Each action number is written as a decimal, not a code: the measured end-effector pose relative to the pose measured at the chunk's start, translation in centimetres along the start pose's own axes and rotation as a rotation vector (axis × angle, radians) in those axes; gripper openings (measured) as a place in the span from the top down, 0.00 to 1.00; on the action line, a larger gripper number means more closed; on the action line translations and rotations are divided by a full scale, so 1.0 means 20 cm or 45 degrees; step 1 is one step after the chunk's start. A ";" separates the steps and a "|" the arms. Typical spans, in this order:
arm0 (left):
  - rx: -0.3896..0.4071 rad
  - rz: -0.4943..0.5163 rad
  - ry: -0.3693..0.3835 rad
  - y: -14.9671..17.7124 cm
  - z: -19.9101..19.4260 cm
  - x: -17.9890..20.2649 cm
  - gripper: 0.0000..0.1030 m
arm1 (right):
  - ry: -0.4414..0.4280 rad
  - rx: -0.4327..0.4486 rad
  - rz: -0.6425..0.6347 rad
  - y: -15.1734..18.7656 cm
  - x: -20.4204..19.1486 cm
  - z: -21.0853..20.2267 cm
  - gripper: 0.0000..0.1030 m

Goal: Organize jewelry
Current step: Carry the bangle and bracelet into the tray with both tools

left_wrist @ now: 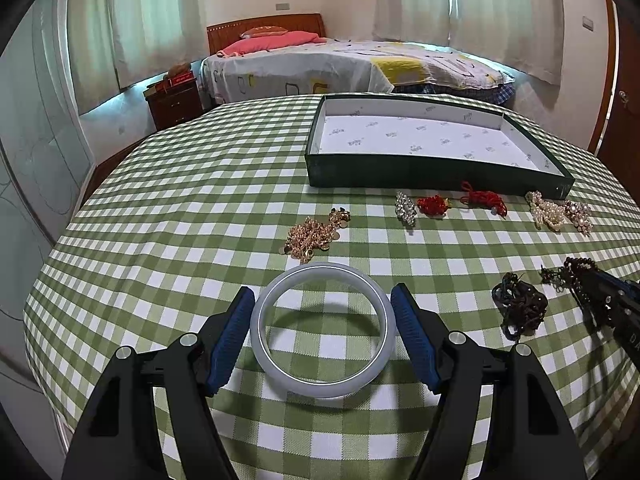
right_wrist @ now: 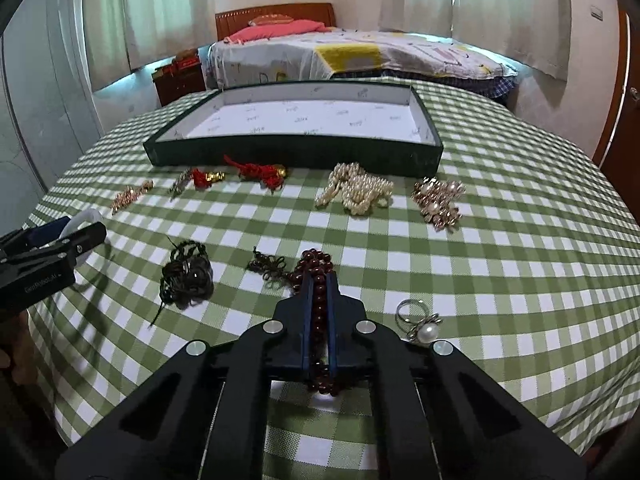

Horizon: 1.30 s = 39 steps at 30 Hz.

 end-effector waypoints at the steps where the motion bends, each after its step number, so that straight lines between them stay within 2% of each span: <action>1: 0.003 0.000 0.000 0.00 0.00 0.00 0.34 | -0.002 0.003 0.005 0.00 0.00 0.00 0.94; 14: 0.062 -0.014 0.023 -0.11 -0.07 0.02 0.34 | -0.031 0.104 0.073 -0.14 0.04 -0.11 0.94; 24: 0.136 -0.004 0.074 -0.36 -0.07 0.10 0.34 | -0.040 0.204 0.119 -0.43 0.11 -0.09 0.94; 34: 0.218 -0.005 0.097 -0.78 0.14 0.18 0.34 | -0.029 0.295 0.115 -0.87 0.17 0.14 0.94; 39: 0.164 -0.016 0.108 -0.92 0.36 0.22 0.34 | -0.029 0.250 0.127 -1.03 0.22 0.38 0.94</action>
Point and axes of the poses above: each gripper's, at about its wrist camera, not at the fingertips, and z roughly the way its jaws point, x to its right, y to its underside, the point moved 7 cm from there along z, roughly the way its jaws point, and after that the axes turned 1 degree about x, right-handed, at the moved point
